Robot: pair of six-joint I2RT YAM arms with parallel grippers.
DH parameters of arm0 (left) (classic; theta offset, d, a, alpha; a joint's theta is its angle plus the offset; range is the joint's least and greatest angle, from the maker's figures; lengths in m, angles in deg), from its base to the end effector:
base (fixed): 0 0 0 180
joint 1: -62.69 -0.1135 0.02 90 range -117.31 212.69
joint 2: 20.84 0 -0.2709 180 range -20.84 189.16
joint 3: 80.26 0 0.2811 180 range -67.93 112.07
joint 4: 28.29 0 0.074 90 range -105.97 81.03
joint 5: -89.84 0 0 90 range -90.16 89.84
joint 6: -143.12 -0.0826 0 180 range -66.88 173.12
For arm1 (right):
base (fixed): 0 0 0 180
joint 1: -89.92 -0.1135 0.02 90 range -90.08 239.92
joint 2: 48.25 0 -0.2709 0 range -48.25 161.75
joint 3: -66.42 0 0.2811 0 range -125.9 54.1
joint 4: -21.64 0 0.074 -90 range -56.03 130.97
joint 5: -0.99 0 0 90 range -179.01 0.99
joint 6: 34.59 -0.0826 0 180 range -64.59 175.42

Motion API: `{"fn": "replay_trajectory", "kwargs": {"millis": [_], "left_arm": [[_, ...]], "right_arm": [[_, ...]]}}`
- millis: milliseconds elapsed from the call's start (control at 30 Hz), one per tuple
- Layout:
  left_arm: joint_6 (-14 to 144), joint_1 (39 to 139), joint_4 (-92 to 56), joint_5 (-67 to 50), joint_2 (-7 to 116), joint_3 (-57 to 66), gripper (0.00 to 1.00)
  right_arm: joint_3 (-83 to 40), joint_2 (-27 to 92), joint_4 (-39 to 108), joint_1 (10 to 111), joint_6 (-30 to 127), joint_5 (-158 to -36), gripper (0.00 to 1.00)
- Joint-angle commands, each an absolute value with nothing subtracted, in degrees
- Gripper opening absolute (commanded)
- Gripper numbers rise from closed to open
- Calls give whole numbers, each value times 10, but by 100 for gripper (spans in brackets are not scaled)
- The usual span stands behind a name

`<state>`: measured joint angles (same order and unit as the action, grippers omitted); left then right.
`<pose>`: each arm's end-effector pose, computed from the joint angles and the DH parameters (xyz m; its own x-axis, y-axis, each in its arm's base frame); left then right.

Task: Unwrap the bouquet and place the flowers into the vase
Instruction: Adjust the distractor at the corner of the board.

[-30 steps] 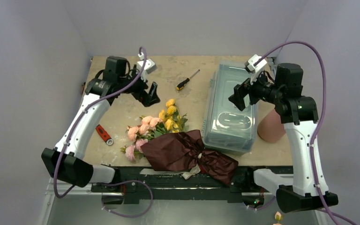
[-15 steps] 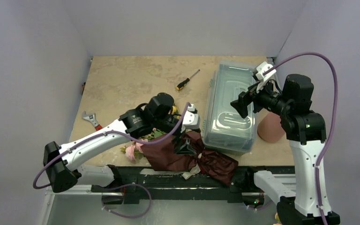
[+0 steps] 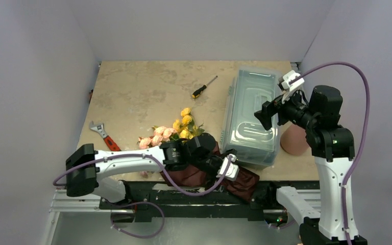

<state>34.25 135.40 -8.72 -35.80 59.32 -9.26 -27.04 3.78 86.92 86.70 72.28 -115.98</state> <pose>0.0655 -0.3723 0.2678 0.1649 0.3546 -0.9204 0.9242 -0.3815 0.0186 0.1967 0.0486 0.4534 -0.2516 -0.2732 -0.9285 -0.5614 0.8227 -0.0899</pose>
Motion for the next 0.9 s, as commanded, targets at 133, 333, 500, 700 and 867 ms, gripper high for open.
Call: {"fn": "replay_trajectory", "kwargs": {"millis": [133,333,500,700,867], "left_arm": [[456,1321,-325,-271,641,-125,100],[508,1241,-339,-278,683,-90,99],[518,1208,-354,-265,700,-81,99],[519,1170,-380,-266,747,-47,99],[493,1170,-384,-302,800,4,99]], "right_arm": [[-257,14,859,877,708,-1155,98],[-258,2,848,877,668,-1171,98],[-263,1,857,877,672,-1170,98],[-256,3,865,877,678,-1184,98],[-263,9,864,877,669,-1184,98]]}}
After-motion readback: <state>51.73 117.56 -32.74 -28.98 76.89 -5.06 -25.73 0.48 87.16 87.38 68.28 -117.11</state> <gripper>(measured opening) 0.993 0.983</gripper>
